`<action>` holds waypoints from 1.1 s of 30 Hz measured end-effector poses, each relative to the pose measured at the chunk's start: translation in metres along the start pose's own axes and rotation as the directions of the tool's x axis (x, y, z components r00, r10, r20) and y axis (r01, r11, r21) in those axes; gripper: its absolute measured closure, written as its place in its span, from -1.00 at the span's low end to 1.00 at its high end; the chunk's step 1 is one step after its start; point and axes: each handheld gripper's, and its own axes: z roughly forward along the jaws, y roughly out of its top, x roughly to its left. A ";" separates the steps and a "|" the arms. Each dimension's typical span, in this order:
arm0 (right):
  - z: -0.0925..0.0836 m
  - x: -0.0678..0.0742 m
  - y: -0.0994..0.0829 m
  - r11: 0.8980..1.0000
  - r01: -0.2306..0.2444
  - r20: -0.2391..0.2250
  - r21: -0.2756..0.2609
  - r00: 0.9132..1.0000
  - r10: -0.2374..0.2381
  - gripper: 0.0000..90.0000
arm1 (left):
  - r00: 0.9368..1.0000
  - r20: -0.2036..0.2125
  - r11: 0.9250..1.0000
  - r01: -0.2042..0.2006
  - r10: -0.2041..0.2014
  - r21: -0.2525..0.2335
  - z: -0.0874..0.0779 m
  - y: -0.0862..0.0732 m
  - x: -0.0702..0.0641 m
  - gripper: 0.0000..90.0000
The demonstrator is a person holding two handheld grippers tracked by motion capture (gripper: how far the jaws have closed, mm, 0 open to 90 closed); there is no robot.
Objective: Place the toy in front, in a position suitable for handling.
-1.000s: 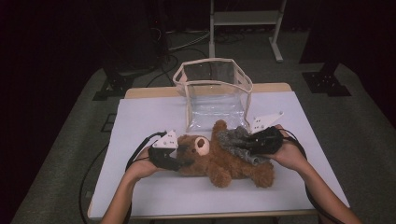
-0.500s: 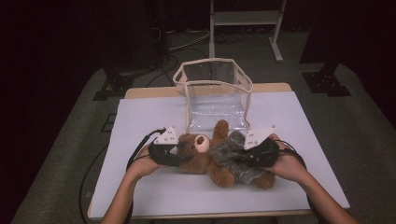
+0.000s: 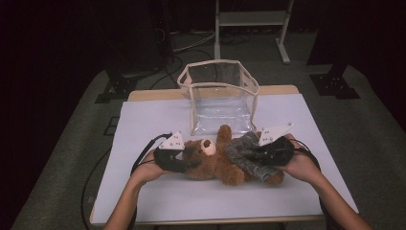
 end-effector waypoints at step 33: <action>0.010 0.026 0.049 0.998 0.018 -0.230 -0.059 0.973 -0.031 0.74 | 0.999 0.032 0.999 -0.042 0.042 0.008 -0.004 -0.002 -0.008 0.11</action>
